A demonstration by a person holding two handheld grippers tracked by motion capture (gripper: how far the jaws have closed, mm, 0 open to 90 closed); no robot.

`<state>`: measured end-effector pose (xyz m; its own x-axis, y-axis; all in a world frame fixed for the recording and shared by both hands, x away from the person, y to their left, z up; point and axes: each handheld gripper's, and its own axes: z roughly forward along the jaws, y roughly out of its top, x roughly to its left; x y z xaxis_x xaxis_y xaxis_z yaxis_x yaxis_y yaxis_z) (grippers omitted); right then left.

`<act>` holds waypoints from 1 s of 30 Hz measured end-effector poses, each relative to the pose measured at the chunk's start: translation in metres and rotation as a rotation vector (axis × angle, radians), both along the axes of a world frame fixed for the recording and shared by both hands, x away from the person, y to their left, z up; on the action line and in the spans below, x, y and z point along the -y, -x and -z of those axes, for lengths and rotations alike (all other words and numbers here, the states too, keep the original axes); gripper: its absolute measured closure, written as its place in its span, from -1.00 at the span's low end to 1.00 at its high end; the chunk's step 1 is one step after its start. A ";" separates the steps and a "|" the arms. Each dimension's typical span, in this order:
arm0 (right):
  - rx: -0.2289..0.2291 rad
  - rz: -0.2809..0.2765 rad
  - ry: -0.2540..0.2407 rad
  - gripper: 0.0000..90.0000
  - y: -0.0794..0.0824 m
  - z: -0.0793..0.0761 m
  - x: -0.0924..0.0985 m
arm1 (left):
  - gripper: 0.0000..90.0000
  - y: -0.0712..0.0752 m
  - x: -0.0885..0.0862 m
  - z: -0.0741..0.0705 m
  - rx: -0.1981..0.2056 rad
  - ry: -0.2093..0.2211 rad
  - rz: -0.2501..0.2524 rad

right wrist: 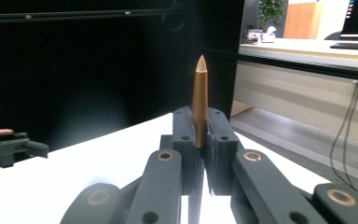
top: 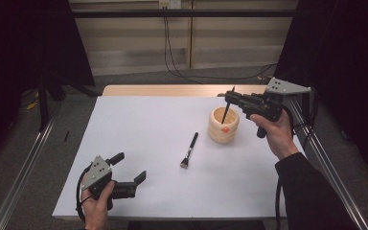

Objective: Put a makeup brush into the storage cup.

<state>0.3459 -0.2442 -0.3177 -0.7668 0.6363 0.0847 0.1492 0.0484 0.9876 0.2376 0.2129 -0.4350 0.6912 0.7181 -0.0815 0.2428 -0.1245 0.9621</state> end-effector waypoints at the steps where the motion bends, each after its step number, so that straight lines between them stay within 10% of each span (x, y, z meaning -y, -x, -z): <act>1: -0.001 0.007 0.001 0.86 -0.003 -0.001 0.001 | -0.96 -0.001 -0.001 0.000 0.000 0.003 0.001; 30: -0.053 0.149 0.079 0.86 -0.040 0.029 0.016 | -0.96 -0.003 -0.005 0.000 0.013 -0.022 -0.003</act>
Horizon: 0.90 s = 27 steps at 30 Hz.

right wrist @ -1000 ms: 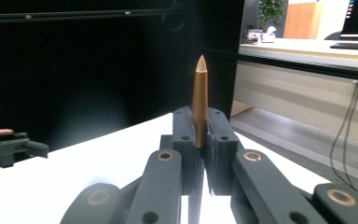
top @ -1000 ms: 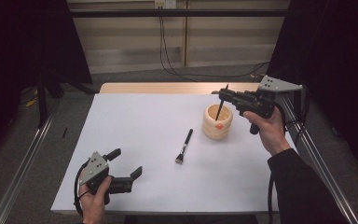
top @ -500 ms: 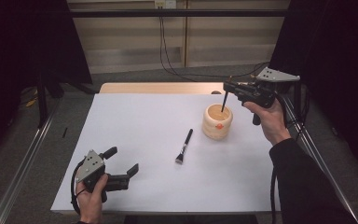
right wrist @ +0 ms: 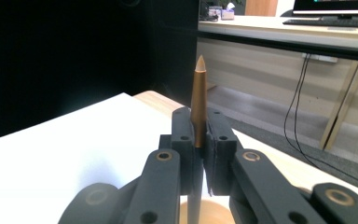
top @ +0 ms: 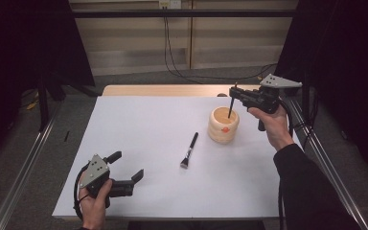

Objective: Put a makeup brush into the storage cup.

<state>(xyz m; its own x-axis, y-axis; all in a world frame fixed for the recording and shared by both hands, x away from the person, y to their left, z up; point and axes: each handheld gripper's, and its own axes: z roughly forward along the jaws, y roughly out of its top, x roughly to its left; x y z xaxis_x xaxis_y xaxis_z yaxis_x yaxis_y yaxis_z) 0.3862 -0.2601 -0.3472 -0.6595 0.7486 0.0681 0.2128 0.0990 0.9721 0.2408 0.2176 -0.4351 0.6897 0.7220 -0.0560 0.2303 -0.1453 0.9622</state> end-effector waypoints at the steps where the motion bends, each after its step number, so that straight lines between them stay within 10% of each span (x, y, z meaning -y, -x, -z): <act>1: -0.003 0.001 0.002 0.86 0.000 0.002 0.001 | -0.96 0.000 0.000 0.000 0.000 -0.001 -0.004; 27: -0.064 0.011 -0.004 0.86 -0.001 0.048 -0.001 | -0.96 0.001 0.001 0.001 -0.003 -0.009 0.004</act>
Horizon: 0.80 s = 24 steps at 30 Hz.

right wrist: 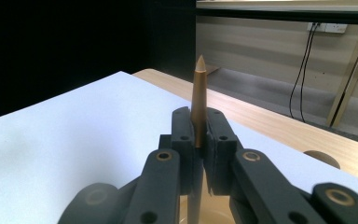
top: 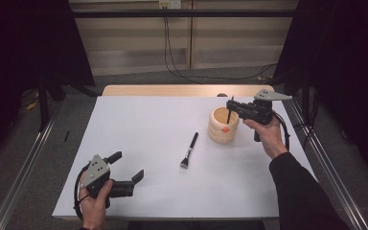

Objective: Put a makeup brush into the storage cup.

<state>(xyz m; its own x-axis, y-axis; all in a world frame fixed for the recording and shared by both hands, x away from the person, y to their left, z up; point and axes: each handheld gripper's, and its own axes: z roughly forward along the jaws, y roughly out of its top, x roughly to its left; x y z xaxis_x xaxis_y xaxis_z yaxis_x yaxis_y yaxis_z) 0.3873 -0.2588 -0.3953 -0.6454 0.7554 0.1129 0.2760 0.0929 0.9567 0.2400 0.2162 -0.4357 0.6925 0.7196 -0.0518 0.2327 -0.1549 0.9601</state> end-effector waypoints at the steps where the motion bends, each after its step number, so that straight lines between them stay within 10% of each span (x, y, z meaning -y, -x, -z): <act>1: -0.005 -0.001 0.009 0.86 0.000 0.001 0.000 | -0.96 0.000 0.000 0.000 0.001 -0.005 0.002; 17: -0.007 0.010 -0.015 0.71 -0.001 0.005 0.002 | -0.96 0.000 -0.002 0.000 0.000 0.002 -0.018; 24: 0.004 0.047 -0.009 -0.09 0.000 0.004 0.000 | -0.96 0.000 -0.002 0.000 0.002 -0.003 -0.013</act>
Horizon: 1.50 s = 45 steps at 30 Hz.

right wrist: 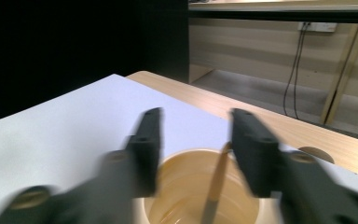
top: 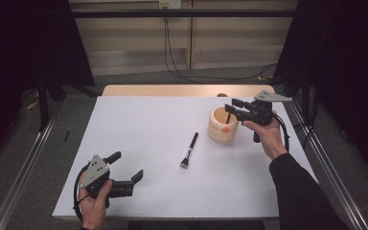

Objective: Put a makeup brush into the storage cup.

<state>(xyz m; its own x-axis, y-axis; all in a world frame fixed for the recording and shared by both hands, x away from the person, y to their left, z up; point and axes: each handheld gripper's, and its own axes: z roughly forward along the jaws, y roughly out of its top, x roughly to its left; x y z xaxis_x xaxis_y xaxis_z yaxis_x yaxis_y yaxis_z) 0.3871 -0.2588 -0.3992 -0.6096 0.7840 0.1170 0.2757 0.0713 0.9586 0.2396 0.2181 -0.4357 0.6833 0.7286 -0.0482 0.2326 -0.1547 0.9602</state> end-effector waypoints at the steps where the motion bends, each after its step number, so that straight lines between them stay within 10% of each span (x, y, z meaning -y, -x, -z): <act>1: -0.001 0.018 -0.003 -0.28 0.000 -0.001 -0.001 | -0.96 0.000 0.000 0.000 0.000 0.002 -0.001; 5: 0.009 0.042 0.001 -0.82 0.001 -0.002 -0.004 | -0.96 0.000 0.000 0.000 -0.001 -0.005 0.002; 9: 0.027 0.047 0.005 -0.94 0.002 -0.005 -0.005 | -0.96 0.000 0.000 0.000 0.001 -0.003 -0.002; 45: 0.026 0.099 -0.007 -1.00 0.039 0.001 0.002 | -0.96 0.001 -0.001 -0.001 0.000 0.013 -0.010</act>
<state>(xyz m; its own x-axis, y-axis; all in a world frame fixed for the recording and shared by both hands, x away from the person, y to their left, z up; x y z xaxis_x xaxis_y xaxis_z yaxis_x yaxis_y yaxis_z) 0.3485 -0.2608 -0.4000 -0.5322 0.8398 0.1074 0.2560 0.0387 0.9659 0.2386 0.2191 -0.4352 0.6761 0.7346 -0.0571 0.2337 -0.1403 0.9621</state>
